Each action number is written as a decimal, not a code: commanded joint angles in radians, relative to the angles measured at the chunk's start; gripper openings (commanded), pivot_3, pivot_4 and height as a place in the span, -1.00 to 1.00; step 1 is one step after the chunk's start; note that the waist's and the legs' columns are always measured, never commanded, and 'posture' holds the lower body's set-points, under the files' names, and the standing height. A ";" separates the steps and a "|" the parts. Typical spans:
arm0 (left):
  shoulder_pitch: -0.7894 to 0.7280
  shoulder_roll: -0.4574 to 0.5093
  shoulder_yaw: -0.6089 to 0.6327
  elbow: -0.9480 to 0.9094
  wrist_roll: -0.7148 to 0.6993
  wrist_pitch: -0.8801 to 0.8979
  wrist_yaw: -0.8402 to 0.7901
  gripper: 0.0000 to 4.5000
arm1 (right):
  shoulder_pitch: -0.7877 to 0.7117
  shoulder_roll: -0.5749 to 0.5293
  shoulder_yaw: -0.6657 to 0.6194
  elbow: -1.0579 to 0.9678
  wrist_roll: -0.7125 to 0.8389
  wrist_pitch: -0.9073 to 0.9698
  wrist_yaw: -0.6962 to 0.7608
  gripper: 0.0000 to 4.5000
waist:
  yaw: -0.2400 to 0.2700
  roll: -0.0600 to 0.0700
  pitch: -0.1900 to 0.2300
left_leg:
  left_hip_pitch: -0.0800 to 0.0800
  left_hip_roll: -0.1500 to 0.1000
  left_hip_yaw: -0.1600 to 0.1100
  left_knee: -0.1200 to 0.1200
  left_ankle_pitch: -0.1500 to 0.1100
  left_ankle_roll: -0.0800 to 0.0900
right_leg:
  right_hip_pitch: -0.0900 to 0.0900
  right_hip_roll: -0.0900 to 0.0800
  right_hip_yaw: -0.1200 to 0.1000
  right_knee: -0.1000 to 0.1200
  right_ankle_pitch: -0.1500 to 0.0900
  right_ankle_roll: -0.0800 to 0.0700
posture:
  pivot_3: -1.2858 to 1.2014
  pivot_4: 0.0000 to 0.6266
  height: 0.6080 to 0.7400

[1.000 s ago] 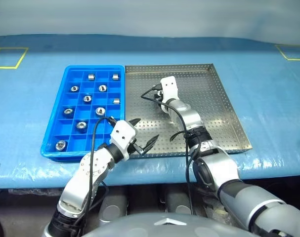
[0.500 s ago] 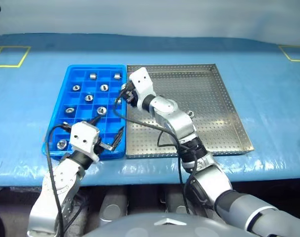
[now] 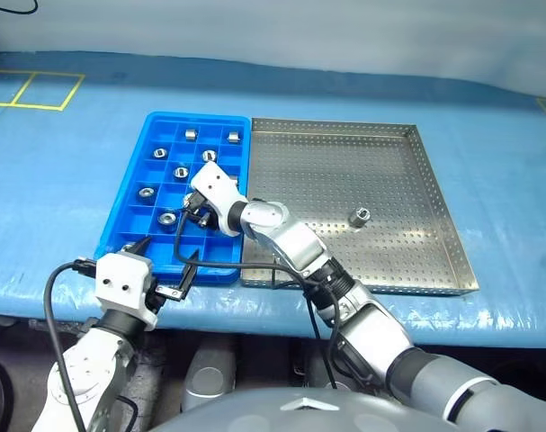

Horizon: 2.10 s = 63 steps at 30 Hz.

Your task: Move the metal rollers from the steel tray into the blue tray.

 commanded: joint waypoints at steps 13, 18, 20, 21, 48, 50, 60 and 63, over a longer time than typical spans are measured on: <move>-0.004 0.006 0.011 -0.033 -0.019 -0.033 -0.017 1.00 | 0.117 -0.097 -0.042 -0.326 0.022 0.140 0.041 -0.24 | 0.002 0.000 0.000 | -0.001 0.000 -0.003 0.000 0.000 0.000 | 0.000 -0.002 -0.006 -0.002 -0.001 0.000 | 0.30 -0.52 1.00; -0.015 0.010 0.018 -0.025 -0.025 -0.030 -0.023 1.00 | 0.167 -0.142 -0.012 -0.408 0.016 0.206 0.057 -0.24 | -0.002 0.000 0.000 | -0.002 0.000 -0.003 -0.001 0.000 -0.001 | 0.000 -0.002 -0.006 -0.002 -0.001 -0.002 | 0.30 -0.52 1.00; -0.022 0.011 0.019 -0.022 -0.027 -0.026 -0.024 1.00 | 0.182 -0.148 -0.002 -0.414 0.013 0.224 0.056 -0.24 | -0.001 0.000 0.000 | -0.002 0.000 -0.003 -0.001 0.000 -0.001 | 0.000 -0.001 -0.006 -0.001 -0.002 -0.003 | 0.30 -0.52 1.00; -0.025 0.012 0.019 -0.021 -0.028 -0.024 -0.025 1.00 | 0.189 -0.150 0.004 -0.415 0.012 0.230 0.055 -0.24 | -0.001 0.000 0.000 | -0.002 0.000 -0.004 -0.001 0.000 -0.001 | 0.000 -0.001 -0.007 -0.001 -0.002 -0.003 | 0.30 -0.52 1.00; -0.428 0.114 -0.206 0.211 -0.065 0.037 -0.203 1.00 | 0.369 -0.204 -0.399 -0.635 -0.032 0.304 -0.298 1.00 | -0.083 0.002 0.001 | -0.002 -0.002 -0.004 0.000 0.000 -0.001 | 0.002 -0.003 -0.008 0.000 -0.001 -0.006 | 0.02 -0.52 1.00; -0.474 0.127 -0.256 0.248 -0.041 0.037 -0.222 1.00 | 0.390 -0.197 -0.440 -0.646 -0.030 0.314 -0.333 1.00 | -0.099 0.002 0.001 | -0.002 -0.002 -0.004 0.000 0.000 -0.001 | 0.002 -0.002 -0.007 0.001 -0.002 -0.005 | 0.00 -0.52 1.00; -0.583 0.106 -0.360 0.370 -0.022 0.006 -0.255 1.00 | 0.448 -0.152 -0.497 -0.515 -0.015 0.226 -0.402 1.00 | -0.164 0.002 0.001 | 0.002 0.000 0.002 0.001 0.000 -0.001 | 0.002 0.003 0.004 0.001 0.000 0.001 | -0.04 -0.52 1.00; -0.587 0.101 -0.371 0.378 -0.022 0.004 -0.254 1.00 | 0.435 -0.139 -0.501 -0.435 -0.007 0.190 -0.402 1.00 | -0.169 0.002 0.001 | 0.002 0.000 0.003 0.001 0.000 -0.001 | 0.001 0.003 0.007 0.001 0.001 0.002 | -0.03 -0.52 1.00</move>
